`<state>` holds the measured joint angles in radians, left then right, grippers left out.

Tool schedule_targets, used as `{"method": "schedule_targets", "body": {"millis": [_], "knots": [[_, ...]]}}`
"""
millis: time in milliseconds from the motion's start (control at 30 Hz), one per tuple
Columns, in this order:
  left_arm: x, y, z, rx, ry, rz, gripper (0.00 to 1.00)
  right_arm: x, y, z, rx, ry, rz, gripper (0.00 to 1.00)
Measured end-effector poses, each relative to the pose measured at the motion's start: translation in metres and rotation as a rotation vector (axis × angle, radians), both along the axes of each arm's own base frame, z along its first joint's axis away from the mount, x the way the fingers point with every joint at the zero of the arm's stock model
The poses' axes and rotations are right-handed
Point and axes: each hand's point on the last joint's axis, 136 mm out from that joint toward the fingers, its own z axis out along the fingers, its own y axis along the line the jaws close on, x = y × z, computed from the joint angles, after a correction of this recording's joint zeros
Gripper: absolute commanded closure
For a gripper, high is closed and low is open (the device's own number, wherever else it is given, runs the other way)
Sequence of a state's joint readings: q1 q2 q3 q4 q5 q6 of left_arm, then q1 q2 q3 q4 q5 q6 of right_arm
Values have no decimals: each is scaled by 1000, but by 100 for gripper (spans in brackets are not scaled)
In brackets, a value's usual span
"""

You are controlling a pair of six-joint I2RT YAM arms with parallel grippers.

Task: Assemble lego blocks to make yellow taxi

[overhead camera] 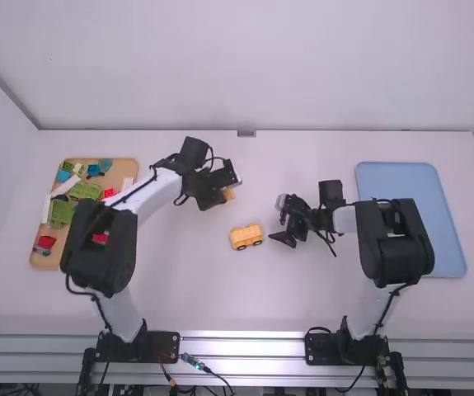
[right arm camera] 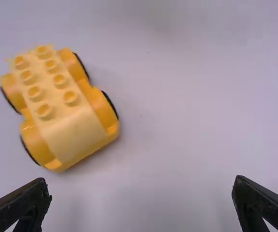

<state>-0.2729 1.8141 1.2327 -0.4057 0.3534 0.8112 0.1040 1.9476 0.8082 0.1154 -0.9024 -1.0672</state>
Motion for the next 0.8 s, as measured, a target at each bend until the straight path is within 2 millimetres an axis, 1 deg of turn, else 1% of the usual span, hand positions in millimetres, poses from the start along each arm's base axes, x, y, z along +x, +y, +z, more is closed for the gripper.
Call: {"method": "schedule_targets", "body": {"millis": [67,100,133,167,200,267,400,500,567,800], "knots": [[-15,-5,12,-50,-46,-37,92,1,4,5,19,-39,48,1],[-22,-7,15,-68,-63,-54,92,2,5,6,23,-55,63,1],[-32,-10,19,-92,-82,-77,90,3,5,8,27,-77,79,1],[-40,-13,19,-110,-93,-94,90,4,6,9,29,-93,91,1],[-46,-16,19,-126,-101,-105,91,3,8,9,30,-108,105,1],[-68,-21,13,-166,-93,-131,91,1,12,10,27,-151,144,1],[-93,-25,4,-220,-62,-159,91,-1,26,13,28,-243,215,1],[-99,-26,5,-242,-60,-166,93,-6,34,13,32,-271,251,1],[-98,-27,9,-247,-71,-166,93,-12,39,12,39,-268,268,1],[-100,-27,9,-252,-66,-170,95,-23,49,9,60,-250,307,1]]}}
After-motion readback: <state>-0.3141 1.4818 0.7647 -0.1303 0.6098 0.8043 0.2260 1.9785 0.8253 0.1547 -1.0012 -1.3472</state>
